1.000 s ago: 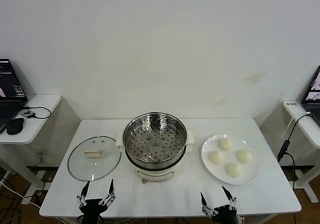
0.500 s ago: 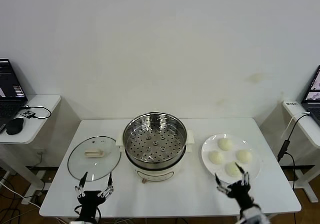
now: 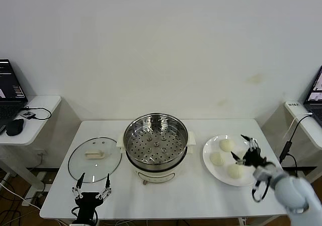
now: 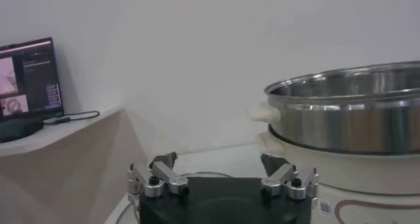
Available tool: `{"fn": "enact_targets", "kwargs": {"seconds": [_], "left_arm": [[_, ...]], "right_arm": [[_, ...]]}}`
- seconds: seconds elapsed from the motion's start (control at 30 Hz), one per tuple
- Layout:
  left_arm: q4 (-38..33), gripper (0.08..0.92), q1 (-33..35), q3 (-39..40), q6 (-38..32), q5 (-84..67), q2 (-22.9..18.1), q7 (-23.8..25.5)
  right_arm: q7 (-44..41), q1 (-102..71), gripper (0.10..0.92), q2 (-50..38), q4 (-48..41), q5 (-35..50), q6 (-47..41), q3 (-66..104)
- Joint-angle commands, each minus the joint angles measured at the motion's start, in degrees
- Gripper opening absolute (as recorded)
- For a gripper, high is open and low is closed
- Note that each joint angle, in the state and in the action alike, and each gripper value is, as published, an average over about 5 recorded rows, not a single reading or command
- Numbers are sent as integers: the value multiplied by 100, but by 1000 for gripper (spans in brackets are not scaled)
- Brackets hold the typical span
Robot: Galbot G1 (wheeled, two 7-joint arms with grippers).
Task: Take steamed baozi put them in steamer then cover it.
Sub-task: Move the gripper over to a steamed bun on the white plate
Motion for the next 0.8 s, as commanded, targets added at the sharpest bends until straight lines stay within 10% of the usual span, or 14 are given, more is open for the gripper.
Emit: {"fn": "enact_targets", "kwargs": {"seconds": [0.03, 0.8], "left_arm": [[34, 823, 52, -132, -223, 260, -27, -4], [125, 823, 107, -394, -321, 181, 28, 102]], "right_arm": [[-1680, 2878, 823, -1075, -1452, 90, 165, -2359], [-2864, 5088, 823, 613, -4039, 25, 370, -4815]]}}
